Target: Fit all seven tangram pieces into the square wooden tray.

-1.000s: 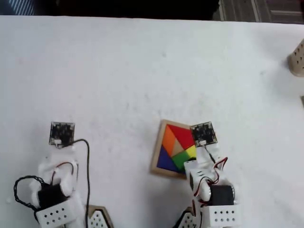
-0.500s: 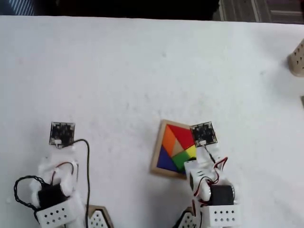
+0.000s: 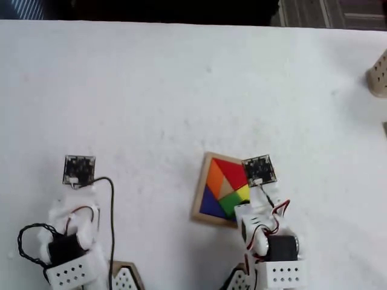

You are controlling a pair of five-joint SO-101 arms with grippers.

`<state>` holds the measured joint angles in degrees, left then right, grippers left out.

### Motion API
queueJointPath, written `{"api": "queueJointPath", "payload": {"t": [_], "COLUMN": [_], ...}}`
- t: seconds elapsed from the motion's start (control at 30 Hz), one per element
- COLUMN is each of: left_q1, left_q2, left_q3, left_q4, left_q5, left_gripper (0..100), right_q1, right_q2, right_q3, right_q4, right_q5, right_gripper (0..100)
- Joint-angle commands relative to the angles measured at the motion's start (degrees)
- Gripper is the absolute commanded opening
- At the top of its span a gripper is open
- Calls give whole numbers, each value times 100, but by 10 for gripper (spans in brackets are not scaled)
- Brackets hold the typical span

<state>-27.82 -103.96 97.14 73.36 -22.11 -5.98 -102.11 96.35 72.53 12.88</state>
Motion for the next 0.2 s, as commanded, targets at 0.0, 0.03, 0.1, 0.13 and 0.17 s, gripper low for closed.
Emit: {"api": "queueJointPath", "payload": {"t": [0.0,0.03,0.1,0.13,0.17], "left_q1": [-40,-40,-40,-40,-40], "left_q2": [-57,-57,-57,-57,-57], "left_q3": [-18,-18,-18,-18,-18], "left_q4": [35,35,35,35,35], "left_q5": [-53,-53,-53,-53,-53], "left_gripper": [25,25,25,25,25], "right_q1": [40,40,40,40,40], "right_q2": [-57,-57,-57,-57,-57], "right_q3": [53,53,53,53,53], "right_q4": [-4,-4,-4,-4,-4], "right_q5": [-62,-62,-62,-62,-62], "right_gripper": [18,18,18,18,18]}}
